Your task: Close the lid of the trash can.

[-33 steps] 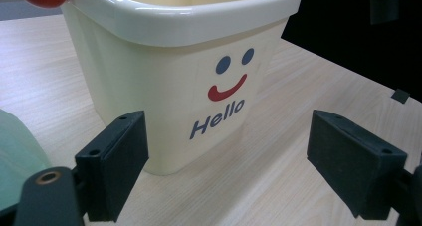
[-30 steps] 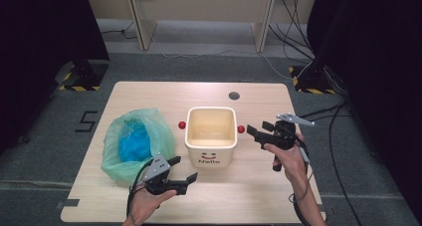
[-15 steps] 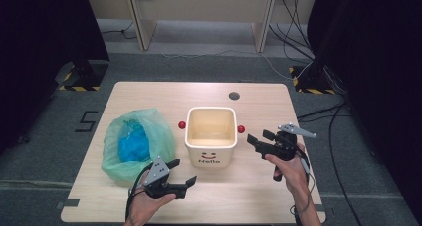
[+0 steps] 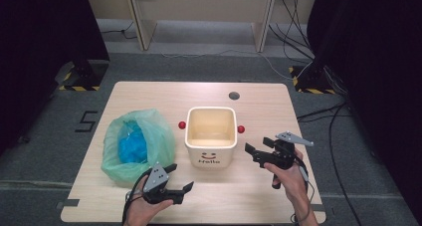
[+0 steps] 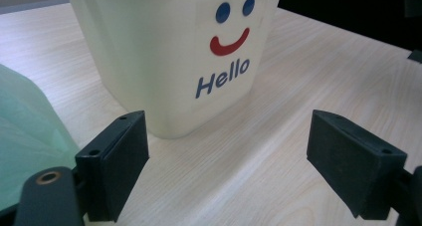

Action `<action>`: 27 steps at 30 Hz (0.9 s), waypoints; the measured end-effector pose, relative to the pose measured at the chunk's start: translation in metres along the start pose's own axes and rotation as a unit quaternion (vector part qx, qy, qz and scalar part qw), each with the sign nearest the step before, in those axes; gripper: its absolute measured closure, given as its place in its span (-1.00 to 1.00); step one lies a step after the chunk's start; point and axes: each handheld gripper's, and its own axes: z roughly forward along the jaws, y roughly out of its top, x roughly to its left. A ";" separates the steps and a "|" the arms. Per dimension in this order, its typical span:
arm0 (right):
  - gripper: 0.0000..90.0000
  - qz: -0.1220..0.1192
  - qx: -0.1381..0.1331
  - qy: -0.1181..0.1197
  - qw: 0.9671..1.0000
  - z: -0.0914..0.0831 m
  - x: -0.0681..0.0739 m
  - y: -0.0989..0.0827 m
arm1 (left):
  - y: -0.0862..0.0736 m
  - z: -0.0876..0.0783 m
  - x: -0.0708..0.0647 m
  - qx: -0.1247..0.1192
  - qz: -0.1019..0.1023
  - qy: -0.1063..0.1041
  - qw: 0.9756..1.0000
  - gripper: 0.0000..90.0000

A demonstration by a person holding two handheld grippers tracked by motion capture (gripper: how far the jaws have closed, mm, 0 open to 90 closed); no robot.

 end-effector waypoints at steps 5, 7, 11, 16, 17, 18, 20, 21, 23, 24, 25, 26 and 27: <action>-0.67 -0.010 0.008 -0.005 1.000 0.001 0.001 -0.009 | -0.007 0.002 0.002 0.012 0.003 0.001 1.000 -0.65; -0.67 -0.011 0.014 -0.007 1.000 0.002 0.001 -0.013 | -0.009 0.002 0.002 0.017 0.005 0.000 1.000 -0.65; -0.67 -0.016 0.020 -0.017 1.000 0.003 0.001 -0.019 | -0.011 0.003 0.003 0.022 0.007 -0.003 1.000 -0.65; -0.67 -0.021 0.020 -0.024 0.999 0.001 0.001 -0.025 | -0.015 0.004 0.007 0.027 0.006 -0.001 1.000 -0.65; -0.67 -0.021 0.021 -0.024 0.999 0.001 0.002 -0.027 | -0.015 0.004 0.007 0.028 0.006 0.000 1.000 -0.65; -0.67 -0.023 0.023 -0.023 0.999 0.001 0.002 -0.029 | -0.016 0.004 0.008 0.030 0.005 -0.001 1.000 -0.65; -0.67 -0.028 0.025 -0.023 0.999 0.001 0.004 -0.032 | -0.017 0.004 0.010 0.033 0.005 -0.001 0.999 -0.65; -0.67 -0.032 0.028 -0.023 0.999 0.002 0.005 -0.034 | -0.017 0.003 0.011 0.033 0.005 0.000 0.999 -0.65; -0.67 -0.038 0.032 -0.021 0.999 0.002 0.007 -0.037 | -0.018 0.003 0.013 0.035 0.003 0.002 0.999 -0.65; -0.67 -0.042 0.035 -0.020 0.998 0.002 0.008 -0.039 | -0.018 0.003 0.014 0.036 0.003 0.004 0.999 -0.65; -0.67 -0.047 0.036 -0.019 0.998 0.002 0.009 -0.040 | -0.018 0.002 0.014 0.036 0.003 0.006 0.999 -0.65; -0.67 -0.051 0.039 -0.018 0.998 0.002 0.010 -0.042 | -0.018 0.002 0.015 0.036 0.002 0.007 0.999 -0.65; -0.67 -0.053 0.041 -0.015 0.998 0.002 0.011 -0.044 | -0.018 0.001 0.015 0.036 0.003 0.008 0.999 -0.65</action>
